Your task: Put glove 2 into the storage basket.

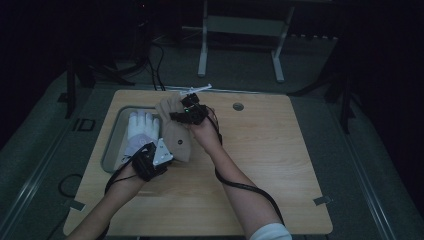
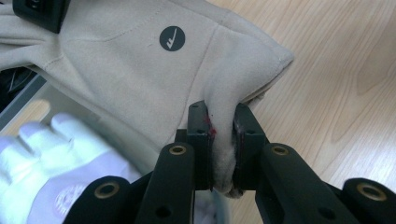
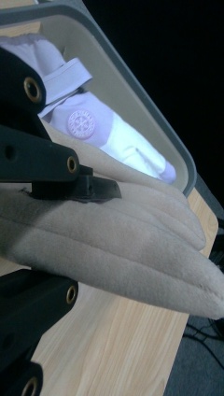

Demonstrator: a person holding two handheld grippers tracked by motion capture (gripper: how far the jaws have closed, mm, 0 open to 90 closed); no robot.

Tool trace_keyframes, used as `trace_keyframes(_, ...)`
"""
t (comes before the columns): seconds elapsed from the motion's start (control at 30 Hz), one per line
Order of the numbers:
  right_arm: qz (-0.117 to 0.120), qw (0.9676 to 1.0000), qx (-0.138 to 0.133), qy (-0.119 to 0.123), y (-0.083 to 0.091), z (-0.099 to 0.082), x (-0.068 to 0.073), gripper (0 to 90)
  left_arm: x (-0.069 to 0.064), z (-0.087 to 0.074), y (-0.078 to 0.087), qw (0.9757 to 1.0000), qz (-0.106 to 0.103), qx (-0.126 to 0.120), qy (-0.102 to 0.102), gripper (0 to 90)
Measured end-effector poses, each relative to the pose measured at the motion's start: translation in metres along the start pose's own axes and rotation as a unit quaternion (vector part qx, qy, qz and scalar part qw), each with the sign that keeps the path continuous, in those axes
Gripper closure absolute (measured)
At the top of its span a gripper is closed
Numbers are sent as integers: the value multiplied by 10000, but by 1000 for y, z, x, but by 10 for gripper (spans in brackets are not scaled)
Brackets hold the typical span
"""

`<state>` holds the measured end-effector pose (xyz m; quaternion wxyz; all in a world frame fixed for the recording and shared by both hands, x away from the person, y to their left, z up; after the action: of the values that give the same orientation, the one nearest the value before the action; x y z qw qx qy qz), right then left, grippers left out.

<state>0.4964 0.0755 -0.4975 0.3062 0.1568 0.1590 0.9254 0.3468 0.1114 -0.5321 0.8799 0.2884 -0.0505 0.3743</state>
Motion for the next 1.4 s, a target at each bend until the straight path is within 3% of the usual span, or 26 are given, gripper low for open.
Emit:
trace_keyframes(0.23,98,9999,-6,-38,-22,2,17,719,18,-16,19,9998,138,33,164,807)
trace_keyframes(0.57,186,9997,79,133,-50,3,39,718,39,-43,38,9986,237,180,448,807)
trace_keyframes(0.87,302,9993,200,88,-76,-5,56,718,47,-62,50,9976,306,357,514,807)
trace_keyframes(1.33,370,9980,518,3,-104,-31,58,704,50,-86,45,9950,208,636,744,805)
trace_keyframes(1.4,422,9970,643,-28,-107,-35,56,633,50,-89,42,9940,132,672,852,804)
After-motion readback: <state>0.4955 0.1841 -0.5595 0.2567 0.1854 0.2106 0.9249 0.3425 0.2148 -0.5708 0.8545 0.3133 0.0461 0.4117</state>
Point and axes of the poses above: each handheld gripper's, and its own axes: y roughly backward along the jaws, z roughly out of its top, x roughly to its left, the point moved 10 cm from there along -y, roughly forward along the jaws, and after that the axes turned 15 degrees about -x, right-handed, at the moved point
